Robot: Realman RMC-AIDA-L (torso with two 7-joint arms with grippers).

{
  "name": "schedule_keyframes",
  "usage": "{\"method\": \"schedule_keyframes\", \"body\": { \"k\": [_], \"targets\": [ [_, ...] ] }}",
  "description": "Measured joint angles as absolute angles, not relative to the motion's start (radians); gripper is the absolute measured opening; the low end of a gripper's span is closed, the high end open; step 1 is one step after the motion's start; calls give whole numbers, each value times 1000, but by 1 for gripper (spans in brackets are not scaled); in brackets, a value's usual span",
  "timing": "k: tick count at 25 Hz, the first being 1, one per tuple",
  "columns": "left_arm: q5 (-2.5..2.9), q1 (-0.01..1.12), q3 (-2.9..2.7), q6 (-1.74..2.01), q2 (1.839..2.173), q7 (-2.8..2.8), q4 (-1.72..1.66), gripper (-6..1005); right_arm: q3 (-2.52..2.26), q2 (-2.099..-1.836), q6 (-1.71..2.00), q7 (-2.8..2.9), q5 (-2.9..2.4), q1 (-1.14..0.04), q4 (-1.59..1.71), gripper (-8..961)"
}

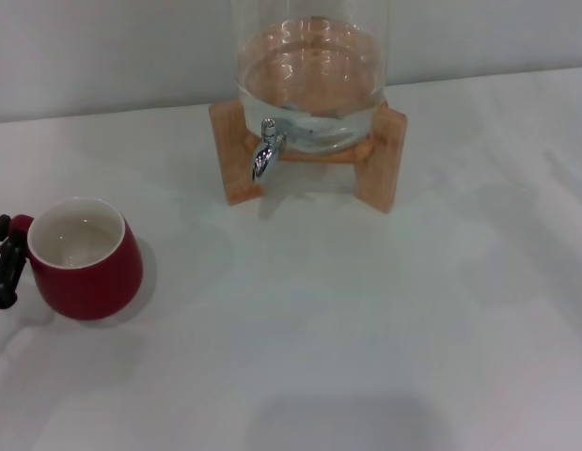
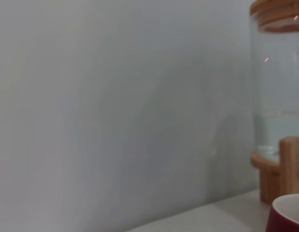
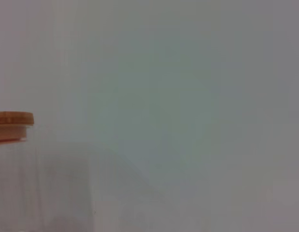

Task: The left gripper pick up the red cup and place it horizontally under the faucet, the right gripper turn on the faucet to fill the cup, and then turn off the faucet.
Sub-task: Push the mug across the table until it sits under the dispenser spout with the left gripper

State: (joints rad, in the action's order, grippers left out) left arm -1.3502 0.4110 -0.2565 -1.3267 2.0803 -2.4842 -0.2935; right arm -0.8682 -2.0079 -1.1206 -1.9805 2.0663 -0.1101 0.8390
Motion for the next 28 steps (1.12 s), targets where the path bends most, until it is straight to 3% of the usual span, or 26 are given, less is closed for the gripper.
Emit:
{"method": "schedule_keyframes", "body": {
  "k": [28],
  "targets": [
    [-1341, 602, -338, -1102, 2082, -2482, -166, 162, -868, -2008, -1119, -1985, 2066, -129, 830, 795]
  ]
}}
